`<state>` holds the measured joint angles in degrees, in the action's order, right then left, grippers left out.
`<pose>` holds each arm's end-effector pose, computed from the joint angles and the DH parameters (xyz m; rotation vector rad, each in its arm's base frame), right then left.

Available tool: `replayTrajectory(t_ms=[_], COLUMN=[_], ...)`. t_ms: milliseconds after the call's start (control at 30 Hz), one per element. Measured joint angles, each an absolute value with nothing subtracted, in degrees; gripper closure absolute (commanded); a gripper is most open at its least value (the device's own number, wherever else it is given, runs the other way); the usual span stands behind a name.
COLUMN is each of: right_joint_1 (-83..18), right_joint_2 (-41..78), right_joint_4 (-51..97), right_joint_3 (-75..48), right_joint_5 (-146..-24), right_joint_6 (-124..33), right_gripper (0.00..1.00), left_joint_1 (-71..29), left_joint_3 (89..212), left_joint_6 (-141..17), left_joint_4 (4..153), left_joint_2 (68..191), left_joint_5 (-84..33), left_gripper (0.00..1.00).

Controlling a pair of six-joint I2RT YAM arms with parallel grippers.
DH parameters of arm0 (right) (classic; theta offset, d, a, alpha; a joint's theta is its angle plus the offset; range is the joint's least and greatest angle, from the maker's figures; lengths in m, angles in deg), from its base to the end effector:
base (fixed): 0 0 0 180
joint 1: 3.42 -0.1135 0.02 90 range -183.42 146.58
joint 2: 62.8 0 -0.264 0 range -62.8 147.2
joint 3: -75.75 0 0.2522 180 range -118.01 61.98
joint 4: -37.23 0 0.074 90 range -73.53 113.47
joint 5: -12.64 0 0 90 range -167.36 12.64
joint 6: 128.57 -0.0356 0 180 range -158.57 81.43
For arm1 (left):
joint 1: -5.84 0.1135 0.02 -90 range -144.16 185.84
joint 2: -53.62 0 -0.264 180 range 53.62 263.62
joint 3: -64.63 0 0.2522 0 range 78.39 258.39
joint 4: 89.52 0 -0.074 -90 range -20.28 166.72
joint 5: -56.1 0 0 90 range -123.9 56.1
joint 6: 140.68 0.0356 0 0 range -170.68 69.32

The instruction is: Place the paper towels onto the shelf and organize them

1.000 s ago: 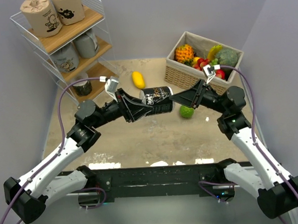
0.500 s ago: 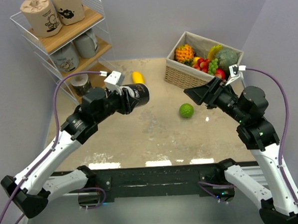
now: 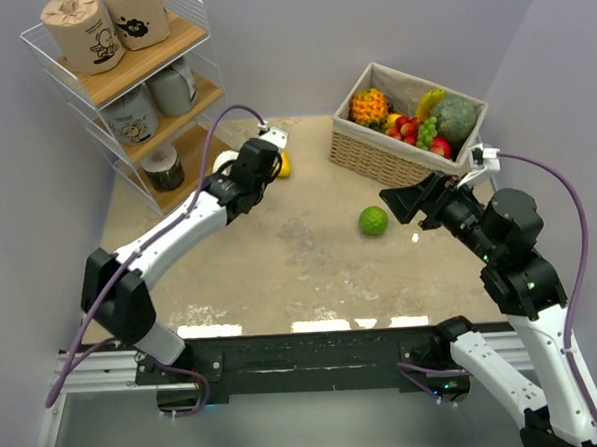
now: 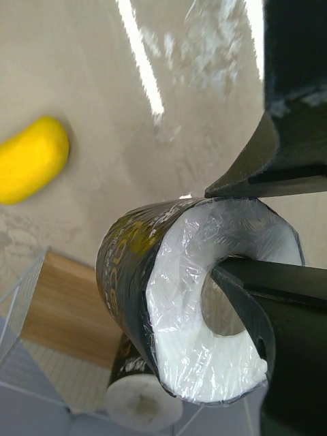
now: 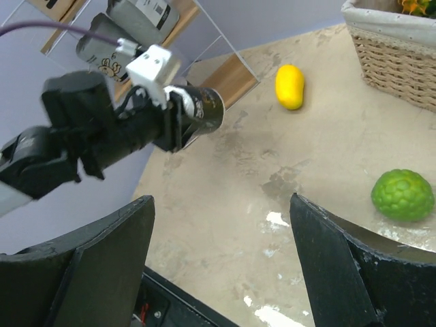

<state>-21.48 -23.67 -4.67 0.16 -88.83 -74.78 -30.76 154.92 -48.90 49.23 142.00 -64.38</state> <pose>0.1180 0.0459 0.4197 0.1171 1.7370 0.8740 0.2882 -0.1915 0.3194 0.4432 2.1136 0.2535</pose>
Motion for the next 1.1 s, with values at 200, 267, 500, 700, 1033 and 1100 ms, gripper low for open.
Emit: replayTrajectory(t_ms=[200,267,500,700,1033,1100], right_joint_1=[-21.5,-21.5,-21.5,-21.5,-21.5,-21.5], right_joint_2=[-25.7,-26.2,-31.1,-31.8,-31.4,-31.3], right_joint_4=[-3.8,-3.8,-3.5,-3.5,-3.5,-3.5], right_joint_3=[1.1,1.0,0.7,-1.8,-2.7,-2.7], right_joint_5=[-88.7,-88.3,-85.6,-83.8,-81.1,-80.8], right_joint_6=[-72.0,-71.1,-69.3,-67.8,-67.2,-67.0], right_gripper=[0.16,0.16,0.15,0.15,0.15,0.15], left_joint_1=[-26.9,-25.0,-21.0,-19.7,-17.7,-17.1], left_joint_3=[162.2,165.2,166.7,166.7,167.4,167.1], left_joint_6=[-39.6,-37.1,-28.4,-23.1,-20.4,-19.8], left_joint_4=[53.4,54.9,62.8,69.2,73.2,74.6], left_joint_2=[154.2,158.4,165.0,167.4,172.0,172.1], left_joint_5=[-70.9,-72.0,-73.0,-72.4,-70.7,-70.6], left_gripper=[0.60,0.60,0.60,0.59,0.56,0.55])
